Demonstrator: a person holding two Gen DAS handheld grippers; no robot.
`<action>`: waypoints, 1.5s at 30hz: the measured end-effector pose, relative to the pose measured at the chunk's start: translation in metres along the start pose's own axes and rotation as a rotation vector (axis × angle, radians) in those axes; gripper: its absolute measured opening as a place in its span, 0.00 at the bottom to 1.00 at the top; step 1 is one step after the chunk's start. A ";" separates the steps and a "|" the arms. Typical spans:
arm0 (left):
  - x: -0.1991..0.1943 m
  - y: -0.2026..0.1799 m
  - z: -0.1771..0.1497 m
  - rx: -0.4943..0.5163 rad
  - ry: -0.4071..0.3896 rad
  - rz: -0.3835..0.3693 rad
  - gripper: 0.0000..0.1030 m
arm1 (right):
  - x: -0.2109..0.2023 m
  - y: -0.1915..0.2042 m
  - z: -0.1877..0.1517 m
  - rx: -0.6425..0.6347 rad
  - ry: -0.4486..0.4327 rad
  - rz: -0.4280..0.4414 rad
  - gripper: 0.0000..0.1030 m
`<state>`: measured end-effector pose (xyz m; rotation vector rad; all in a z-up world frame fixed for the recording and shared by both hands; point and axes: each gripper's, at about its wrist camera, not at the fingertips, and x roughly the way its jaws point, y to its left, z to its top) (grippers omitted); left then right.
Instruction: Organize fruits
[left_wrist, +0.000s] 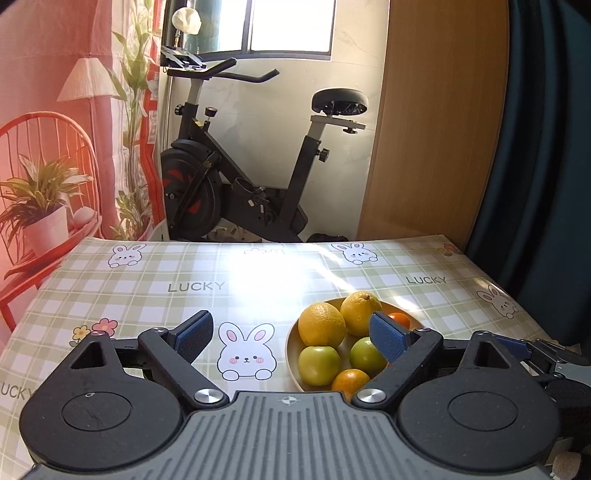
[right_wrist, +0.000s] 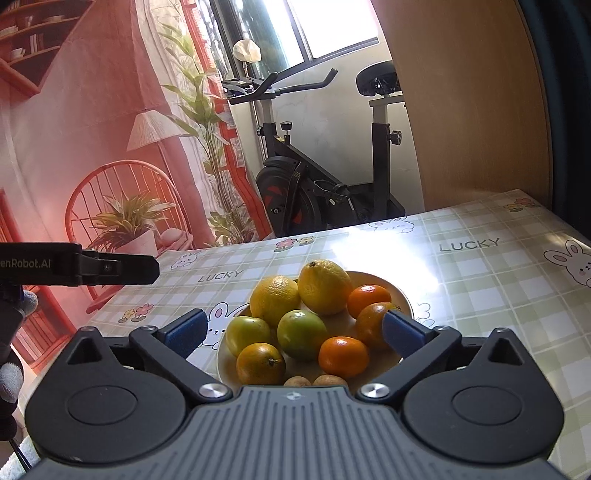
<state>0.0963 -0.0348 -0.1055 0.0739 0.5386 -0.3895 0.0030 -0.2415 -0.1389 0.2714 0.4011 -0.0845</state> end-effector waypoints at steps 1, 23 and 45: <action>-0.005 0.002 0.001 -0.006 -0.008 0.004 0.90 | -0.006 0.005 0.004 -0.001 -0.004 -0.002 1.00; -0.148 0.015 0.006 -0.013 -0.199 0.139 0.93 | -0.093 0.090 0.036 -0.084 0.006 -0.112 1.00; -0.159 0.016 0.007 -0.028 -0.196 0.128 0.95 | -0.107 0.096 0.034 -0.100 -0.015 -0.125 1.00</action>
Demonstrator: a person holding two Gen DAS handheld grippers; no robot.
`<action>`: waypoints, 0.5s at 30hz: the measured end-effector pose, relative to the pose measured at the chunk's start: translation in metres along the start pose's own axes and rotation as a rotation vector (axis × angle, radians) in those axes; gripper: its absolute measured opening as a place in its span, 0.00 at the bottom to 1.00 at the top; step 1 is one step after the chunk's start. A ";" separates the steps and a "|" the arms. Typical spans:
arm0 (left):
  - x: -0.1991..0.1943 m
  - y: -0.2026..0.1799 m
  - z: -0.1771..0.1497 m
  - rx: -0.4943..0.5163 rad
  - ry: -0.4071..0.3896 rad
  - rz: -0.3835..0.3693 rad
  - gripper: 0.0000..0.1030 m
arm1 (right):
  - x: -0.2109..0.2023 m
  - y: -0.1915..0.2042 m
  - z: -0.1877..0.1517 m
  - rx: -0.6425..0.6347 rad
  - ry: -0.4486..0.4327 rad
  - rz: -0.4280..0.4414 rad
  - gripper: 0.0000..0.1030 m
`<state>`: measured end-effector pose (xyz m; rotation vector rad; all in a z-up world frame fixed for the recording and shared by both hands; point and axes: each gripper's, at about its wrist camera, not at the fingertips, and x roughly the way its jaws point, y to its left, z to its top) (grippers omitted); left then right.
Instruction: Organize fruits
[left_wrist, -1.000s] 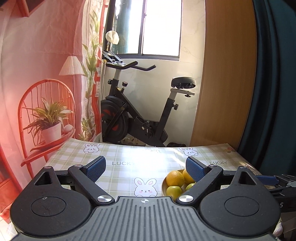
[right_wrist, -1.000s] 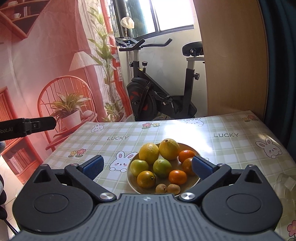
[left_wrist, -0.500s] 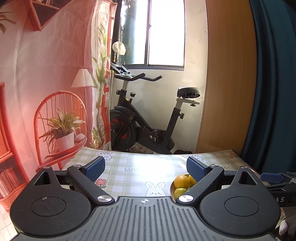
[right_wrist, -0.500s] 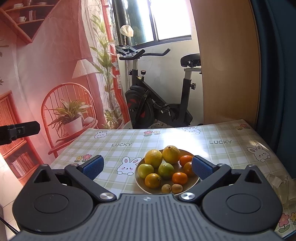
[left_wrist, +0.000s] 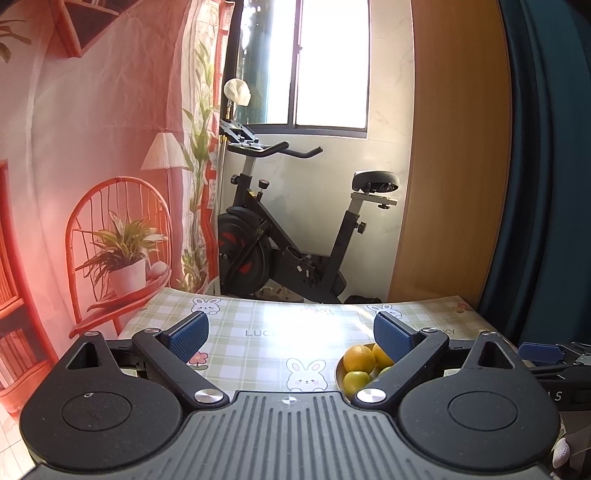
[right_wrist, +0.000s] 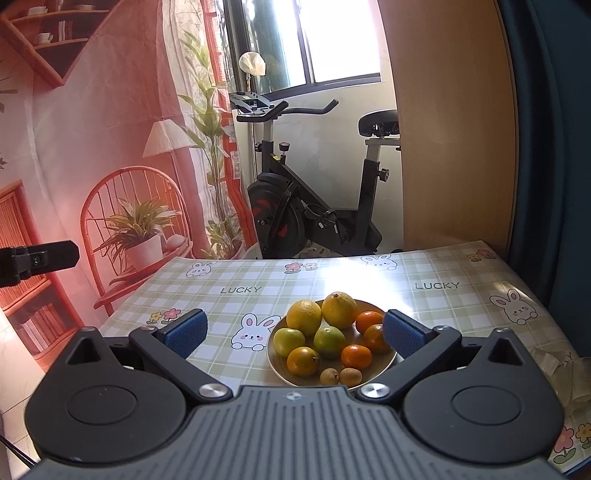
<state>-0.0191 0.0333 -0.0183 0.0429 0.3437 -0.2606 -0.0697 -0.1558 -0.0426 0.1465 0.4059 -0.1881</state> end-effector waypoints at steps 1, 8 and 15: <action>0.000 0.000 0.000 0.002 0.001 0.000 0.95 | 0.000 0.000 0.000 0.000 -0.001 -0.002 1.00; 0.002 -0.001 -0.001 0.015 0.021 -0.002 0.97 | -0.004 0.000 0.000 -0.009 -0.009 -0.011 1.00; 0.002 0.002 -0.002 0.011 0.025 -0.004 0.97 | -0.006 0.001 0.001 -0.014 -0.013 -0.010 1.00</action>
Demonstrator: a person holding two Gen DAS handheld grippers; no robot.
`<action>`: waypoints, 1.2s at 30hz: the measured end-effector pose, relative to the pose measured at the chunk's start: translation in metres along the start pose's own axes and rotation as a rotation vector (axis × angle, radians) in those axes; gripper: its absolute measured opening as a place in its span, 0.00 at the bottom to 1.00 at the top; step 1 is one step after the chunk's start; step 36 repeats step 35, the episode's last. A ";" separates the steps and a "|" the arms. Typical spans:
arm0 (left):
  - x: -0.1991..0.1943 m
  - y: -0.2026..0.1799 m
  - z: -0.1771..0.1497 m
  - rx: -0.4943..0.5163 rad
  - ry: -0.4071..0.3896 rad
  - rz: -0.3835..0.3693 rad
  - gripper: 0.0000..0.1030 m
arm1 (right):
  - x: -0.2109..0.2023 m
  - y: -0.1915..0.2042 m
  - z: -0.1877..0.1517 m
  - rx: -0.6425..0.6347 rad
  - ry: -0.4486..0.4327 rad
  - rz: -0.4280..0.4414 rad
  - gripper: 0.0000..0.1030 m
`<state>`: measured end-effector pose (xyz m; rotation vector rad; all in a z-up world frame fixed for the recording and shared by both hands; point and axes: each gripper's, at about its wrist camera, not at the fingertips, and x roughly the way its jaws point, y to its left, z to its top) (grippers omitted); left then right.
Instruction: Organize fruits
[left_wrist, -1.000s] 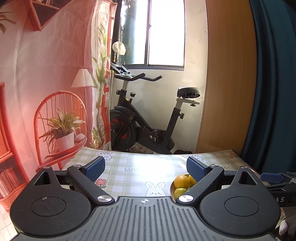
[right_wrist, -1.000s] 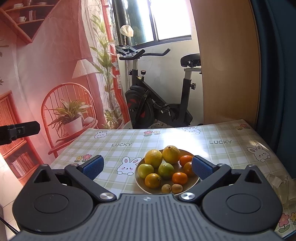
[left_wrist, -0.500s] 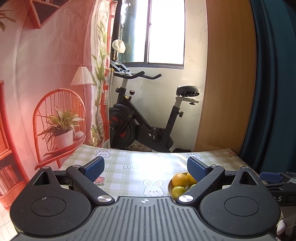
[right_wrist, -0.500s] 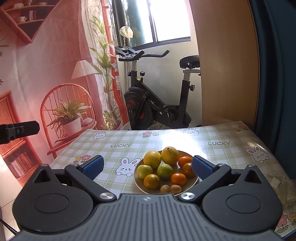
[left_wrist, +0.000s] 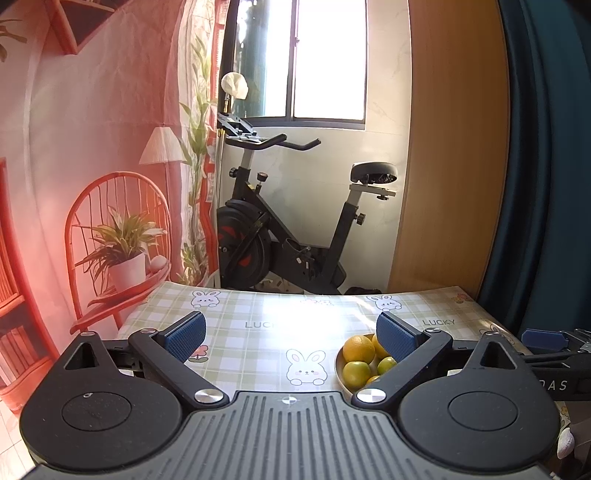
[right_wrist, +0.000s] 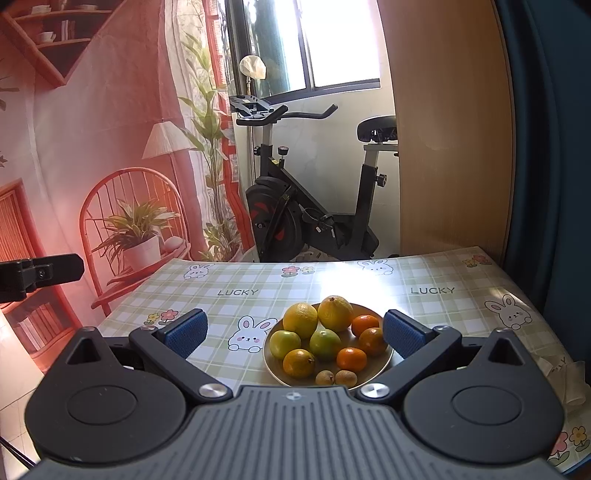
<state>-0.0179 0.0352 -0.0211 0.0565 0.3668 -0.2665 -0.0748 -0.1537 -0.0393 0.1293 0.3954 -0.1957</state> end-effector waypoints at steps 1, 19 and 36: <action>0.000 0.000 0.000 -0.001 0.000 0.000 0.97 | 0.000 0.000 0.000 -0.001 0.000 0.001 1.00; 0.001 -0.003 0.000 0.000 -0.004 0.000 0.98 | -0.001 0.001 0.000 -0.001 0.000 0.002 1.00; 0.001 0.000 0.001 -0.001 -0.008 -0.003 1.00 | -0.001 0.001 0.000 -0.002 -0.001 0.001 1.00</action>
